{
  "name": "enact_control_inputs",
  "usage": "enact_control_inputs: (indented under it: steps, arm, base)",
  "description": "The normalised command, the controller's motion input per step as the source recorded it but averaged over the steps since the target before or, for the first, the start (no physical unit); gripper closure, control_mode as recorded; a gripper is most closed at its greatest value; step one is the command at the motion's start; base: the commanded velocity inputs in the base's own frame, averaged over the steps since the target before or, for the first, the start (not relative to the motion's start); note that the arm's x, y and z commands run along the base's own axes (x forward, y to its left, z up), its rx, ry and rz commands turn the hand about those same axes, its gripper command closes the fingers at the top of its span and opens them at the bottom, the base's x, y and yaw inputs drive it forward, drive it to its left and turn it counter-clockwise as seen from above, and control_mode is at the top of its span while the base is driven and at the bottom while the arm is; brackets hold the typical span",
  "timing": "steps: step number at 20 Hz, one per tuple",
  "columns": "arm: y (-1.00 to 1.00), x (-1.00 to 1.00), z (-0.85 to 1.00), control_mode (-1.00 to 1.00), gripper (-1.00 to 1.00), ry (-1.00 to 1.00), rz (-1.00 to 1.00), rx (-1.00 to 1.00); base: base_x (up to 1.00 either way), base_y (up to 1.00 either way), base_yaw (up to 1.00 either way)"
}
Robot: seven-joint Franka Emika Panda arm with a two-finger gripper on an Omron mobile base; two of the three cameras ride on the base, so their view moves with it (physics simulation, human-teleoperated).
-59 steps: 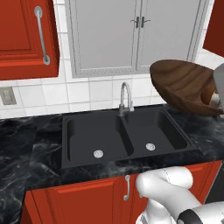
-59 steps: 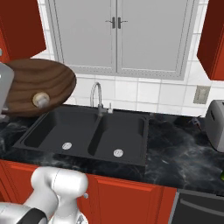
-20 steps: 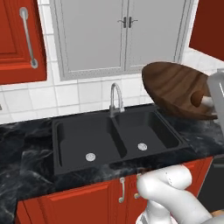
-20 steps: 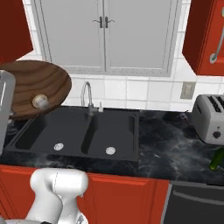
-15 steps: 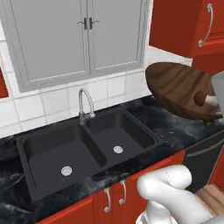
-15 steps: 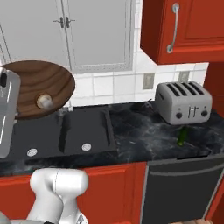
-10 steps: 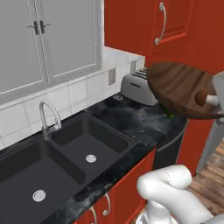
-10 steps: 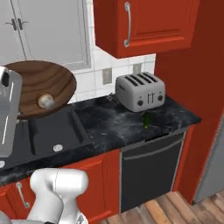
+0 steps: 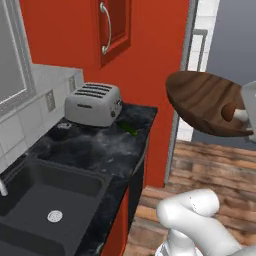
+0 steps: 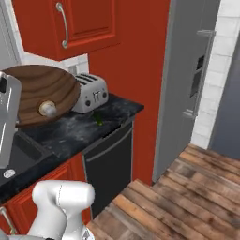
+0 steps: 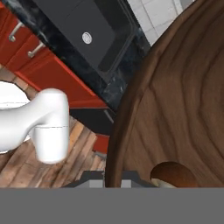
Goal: Pick the mushroom from the sink and place it in the bowl. Then pick the bowl and place it in the microwave. Then close the microwave door and press the start button.
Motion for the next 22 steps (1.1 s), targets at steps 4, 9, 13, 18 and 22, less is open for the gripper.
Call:
enact_control_inputs:
  steps: [4, 9, 13, 18, 22]
  arm:
    - [0.0, 0.0, 0.0, 1.0, 1.0, 0.0, 0.0, 0.0]
    - [0.0, 0.0, 0.0, 1.0, 1.0, 0.0, 0.0, 0.0]
    - [0.0, 0.0, 0.0, 1.0, 1.0, 0.0, 0.0, 0.0]
    - [0.0, 0.0, 0.0, 1.0, 1.0, 0.0, 0.0, 0.0]
    - [0.0, 0.0, 0.0, 1.0, 1.0, 0.0, 0.0, 0.0]
  base:
    - [0.0, 0.0, -0.62]
    - [0.0, 0.0, -0.6]
    - [0.0, -0.01, -0.61]
    - [0.0, -0.03, -0.59]
    - [0.0, -0.1, -0.57]
